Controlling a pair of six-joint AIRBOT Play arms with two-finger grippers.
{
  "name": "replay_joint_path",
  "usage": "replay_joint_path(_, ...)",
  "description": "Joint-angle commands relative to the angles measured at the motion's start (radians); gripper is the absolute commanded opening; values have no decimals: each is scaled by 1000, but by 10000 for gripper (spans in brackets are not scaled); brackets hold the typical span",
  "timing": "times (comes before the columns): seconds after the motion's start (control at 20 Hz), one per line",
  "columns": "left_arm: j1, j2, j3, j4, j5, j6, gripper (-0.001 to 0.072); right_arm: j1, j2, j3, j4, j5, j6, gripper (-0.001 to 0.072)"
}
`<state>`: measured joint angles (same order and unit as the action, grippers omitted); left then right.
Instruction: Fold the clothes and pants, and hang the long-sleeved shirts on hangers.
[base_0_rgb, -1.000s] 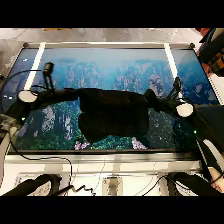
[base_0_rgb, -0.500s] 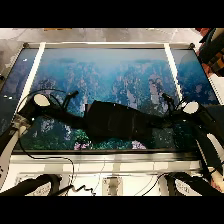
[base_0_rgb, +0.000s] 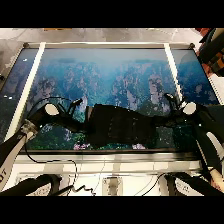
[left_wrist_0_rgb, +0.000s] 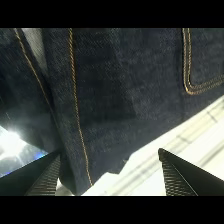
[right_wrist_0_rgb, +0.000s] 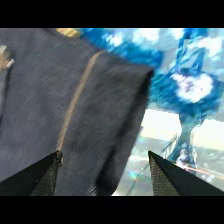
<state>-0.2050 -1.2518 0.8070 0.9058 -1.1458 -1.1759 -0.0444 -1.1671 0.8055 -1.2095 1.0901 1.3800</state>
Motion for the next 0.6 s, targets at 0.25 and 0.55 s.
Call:
replay_joint_path(0.25, -3, -1, -5, 3, 61, -3, 699, -220, -185, 0, 348, 88, -74, 611)
replay_joint_path(0.55, -3, -1, -5, 3, 97, -3, 699, -208, -384, 0, 538, 139, -274, 616)
